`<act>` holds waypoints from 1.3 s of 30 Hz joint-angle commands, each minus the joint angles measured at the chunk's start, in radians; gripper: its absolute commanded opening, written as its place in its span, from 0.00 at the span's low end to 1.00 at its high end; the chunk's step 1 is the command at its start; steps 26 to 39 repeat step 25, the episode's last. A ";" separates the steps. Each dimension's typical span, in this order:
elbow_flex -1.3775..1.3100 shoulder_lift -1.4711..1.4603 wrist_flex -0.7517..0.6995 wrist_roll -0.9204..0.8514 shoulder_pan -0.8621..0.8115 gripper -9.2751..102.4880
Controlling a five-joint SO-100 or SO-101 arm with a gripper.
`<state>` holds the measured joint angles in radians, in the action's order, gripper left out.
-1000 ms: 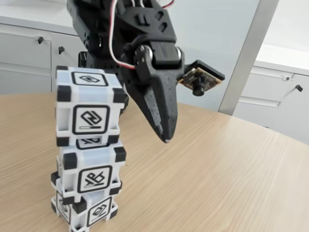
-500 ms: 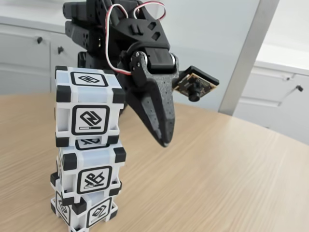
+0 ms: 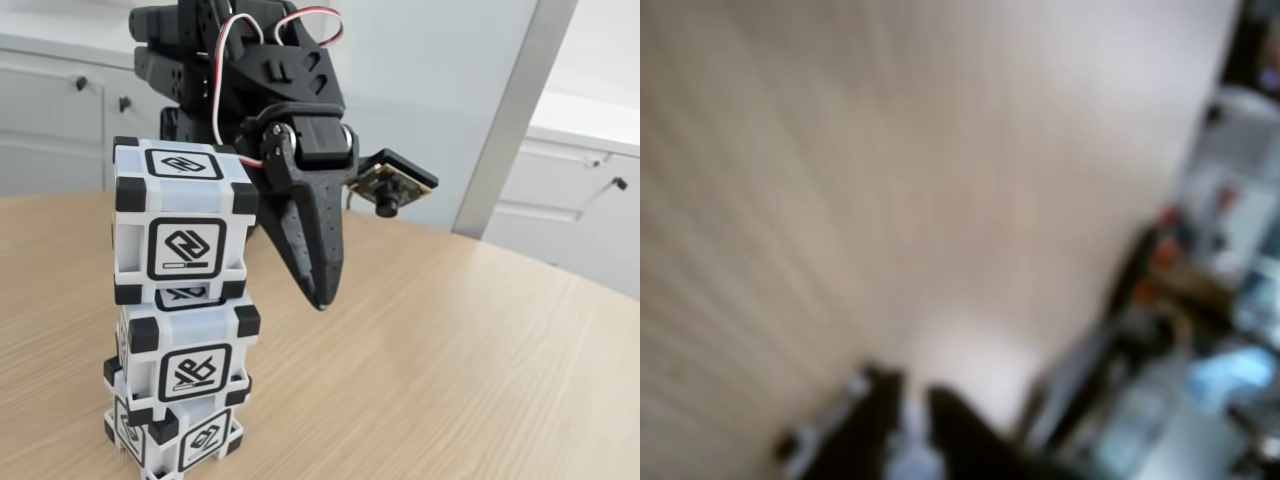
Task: Stack cubes from left to right.
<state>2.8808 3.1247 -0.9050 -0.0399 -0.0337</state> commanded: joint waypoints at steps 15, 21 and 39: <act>-0.020 0.011 -0.003 -0.014 0.005 0.08; -0.020 0.011 -0.003 -0.028 -0.006 0.08; -0.020 0.011 -0.003 -0.029 -0.006 0.08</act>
